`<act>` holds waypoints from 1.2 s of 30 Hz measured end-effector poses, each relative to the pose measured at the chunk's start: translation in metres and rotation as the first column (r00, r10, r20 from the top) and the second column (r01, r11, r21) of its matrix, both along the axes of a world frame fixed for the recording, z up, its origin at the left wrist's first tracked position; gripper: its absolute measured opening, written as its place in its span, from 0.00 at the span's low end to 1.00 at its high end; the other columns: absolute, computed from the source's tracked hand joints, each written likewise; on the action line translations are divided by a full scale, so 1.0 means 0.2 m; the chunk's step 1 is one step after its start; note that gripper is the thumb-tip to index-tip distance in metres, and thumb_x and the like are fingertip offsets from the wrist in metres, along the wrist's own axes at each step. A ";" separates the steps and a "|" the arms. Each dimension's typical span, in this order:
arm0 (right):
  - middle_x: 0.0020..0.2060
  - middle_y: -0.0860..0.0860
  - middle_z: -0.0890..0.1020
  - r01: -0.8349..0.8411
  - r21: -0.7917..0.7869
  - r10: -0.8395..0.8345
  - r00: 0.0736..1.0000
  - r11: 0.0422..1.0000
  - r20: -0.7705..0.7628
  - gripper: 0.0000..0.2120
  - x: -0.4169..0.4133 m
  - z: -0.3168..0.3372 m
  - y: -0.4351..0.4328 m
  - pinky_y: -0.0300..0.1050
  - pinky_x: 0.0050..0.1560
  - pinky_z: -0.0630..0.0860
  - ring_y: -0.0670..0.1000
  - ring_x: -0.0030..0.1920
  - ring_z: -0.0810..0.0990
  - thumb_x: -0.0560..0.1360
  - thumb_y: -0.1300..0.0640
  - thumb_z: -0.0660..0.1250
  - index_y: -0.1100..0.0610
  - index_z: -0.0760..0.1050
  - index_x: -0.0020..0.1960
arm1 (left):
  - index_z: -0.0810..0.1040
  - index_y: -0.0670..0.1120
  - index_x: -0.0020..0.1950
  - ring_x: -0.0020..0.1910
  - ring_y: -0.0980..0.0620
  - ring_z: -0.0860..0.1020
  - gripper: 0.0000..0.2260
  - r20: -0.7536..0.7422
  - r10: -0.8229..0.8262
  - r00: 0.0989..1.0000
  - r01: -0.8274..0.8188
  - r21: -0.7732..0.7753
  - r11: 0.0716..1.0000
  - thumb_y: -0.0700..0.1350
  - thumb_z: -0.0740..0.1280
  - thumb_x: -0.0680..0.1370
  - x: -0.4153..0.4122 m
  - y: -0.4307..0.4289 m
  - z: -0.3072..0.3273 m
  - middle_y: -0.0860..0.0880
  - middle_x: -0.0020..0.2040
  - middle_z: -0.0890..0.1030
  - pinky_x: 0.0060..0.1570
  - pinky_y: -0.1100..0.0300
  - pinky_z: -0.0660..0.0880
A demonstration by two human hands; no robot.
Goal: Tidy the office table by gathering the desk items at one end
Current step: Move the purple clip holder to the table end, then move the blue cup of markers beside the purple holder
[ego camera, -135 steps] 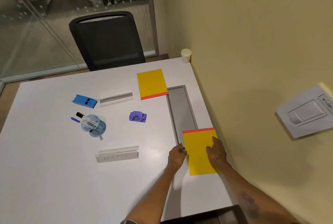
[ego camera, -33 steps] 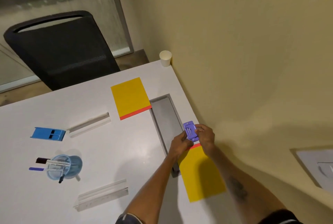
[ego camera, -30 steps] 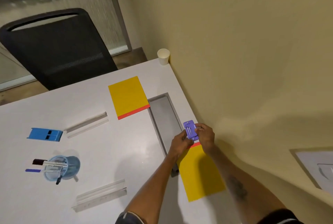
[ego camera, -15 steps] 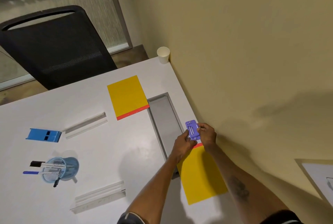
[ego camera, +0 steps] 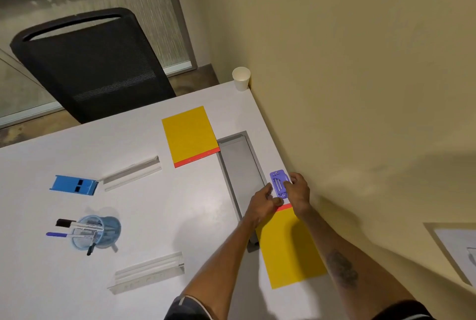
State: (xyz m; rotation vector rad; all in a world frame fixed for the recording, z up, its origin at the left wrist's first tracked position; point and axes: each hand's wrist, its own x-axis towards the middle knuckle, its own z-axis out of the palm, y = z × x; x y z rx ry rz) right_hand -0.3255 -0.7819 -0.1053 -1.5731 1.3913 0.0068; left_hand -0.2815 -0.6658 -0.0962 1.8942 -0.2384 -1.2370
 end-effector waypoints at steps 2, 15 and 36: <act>0.65 0.59 0.77 -0.045 -0.077 0.043 0.999 0.996 -0.023 0.19 0.00 0.02 0.02 0.47 0.59 0.78 0.58 0.62 0.78 0.79 0.62 0.63 0.62 0.71 0.70 | 0.70 0.45 0.72 0.68 0.45 0.74 0.24 0.011 0.023 1.000 -0.023 0.021 1.000 0.47 0.70 0.78 0.01 0.02 0.04 0.47 0.70 0.75 0.62 0.57 0.73; 0.68 0.59 0.74 -0.179 -0.245 0.184 0.983 0.953 -0.002 0.18 0.20 0.25 0.30 0.50 0.67 0.70 0.60 0.68 0.73 0.78 0.66 0.60 0.61 0.75 0.67 | 0.73 0.55 0.57 0.52 0.55 0.78 0.09 0.079 0.210 0.975 -0.211 0.008 0.977 0.44 0.67 0.80 0.13 0.36 0.24 0.59 0.51 0.76 0.50 0.74 0.70; 0.70 0.58 0.71 -0.714 -0.135 0.723 0.691 0.687 0.028 0.18 0.65 0.39 1.08 0.49 0.67 0.73 0.59 0.64 0.77 0.80 0.59 0.62 0.59 0.73 0.69 | 0.72 0.41 0.73 0.74 0.46 0.70 0.20 0.268 0.590 0.761 -0.628 0.078 0.774 0.43 0.65 0.81 0.43 1.22 0.38 0.43 0.73 0.72 0.75 0.53 0.64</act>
